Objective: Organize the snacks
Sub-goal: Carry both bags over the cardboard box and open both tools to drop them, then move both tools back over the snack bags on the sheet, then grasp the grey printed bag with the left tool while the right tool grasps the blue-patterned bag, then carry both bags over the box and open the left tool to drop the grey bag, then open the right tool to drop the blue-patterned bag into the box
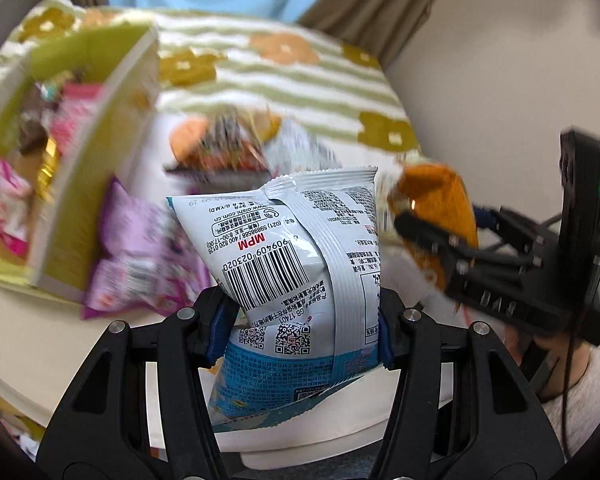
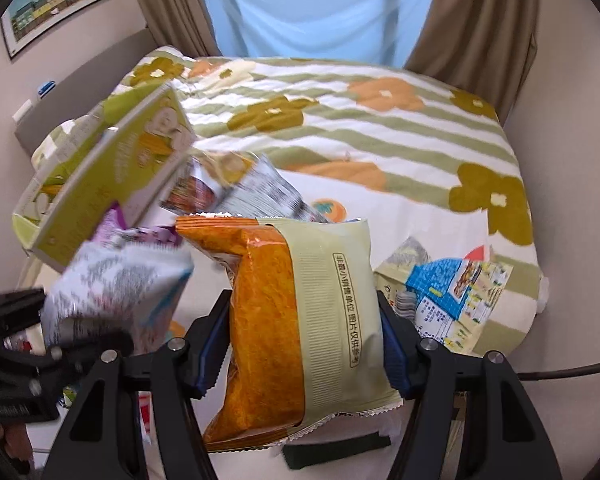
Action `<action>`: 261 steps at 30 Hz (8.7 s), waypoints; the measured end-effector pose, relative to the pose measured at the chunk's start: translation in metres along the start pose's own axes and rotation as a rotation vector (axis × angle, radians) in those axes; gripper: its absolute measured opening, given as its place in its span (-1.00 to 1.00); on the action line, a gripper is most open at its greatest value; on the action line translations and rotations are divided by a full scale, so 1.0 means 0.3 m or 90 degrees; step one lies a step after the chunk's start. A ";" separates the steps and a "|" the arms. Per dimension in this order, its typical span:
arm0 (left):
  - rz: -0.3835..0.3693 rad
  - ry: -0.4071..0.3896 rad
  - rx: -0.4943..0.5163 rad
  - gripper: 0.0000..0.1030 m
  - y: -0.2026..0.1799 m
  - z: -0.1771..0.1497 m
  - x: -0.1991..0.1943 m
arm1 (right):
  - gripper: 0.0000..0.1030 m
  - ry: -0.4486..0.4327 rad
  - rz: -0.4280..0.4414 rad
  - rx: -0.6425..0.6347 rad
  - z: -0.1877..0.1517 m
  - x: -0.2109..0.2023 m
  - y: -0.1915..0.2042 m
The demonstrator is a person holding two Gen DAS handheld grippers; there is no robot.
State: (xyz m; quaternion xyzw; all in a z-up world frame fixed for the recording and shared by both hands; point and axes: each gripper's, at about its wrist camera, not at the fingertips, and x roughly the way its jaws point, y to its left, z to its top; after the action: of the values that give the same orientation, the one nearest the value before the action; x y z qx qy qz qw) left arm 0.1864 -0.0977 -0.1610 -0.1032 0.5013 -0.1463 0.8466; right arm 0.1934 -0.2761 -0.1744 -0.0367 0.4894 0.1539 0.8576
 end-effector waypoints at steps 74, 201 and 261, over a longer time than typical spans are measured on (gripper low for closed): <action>0.140 -0.036 0.035 0.93 0.996 0.433 -0.327 | 1.00 -0.009 0.100 -0.073 0.354 0.282 1.066; 0.087 -0.017 0.223 0.36 -0.265 0.313 0.127 | 0.25 -0.085 -0.080 0.128 0.071 -0.063 -0.223; 0.146 0.026 0.086 0.89 0.950 0.335 -0.186 | 0.36 -0.041 0.103 0.097 0.672 0.359 0.790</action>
State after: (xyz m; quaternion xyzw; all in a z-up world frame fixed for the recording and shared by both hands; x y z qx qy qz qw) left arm 0.2905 0.1913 -0.1589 0.0156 0.5162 -0.0841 0.8522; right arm 0.3403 0.0166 -0.1409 0.0731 0.4731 0.1860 0.8580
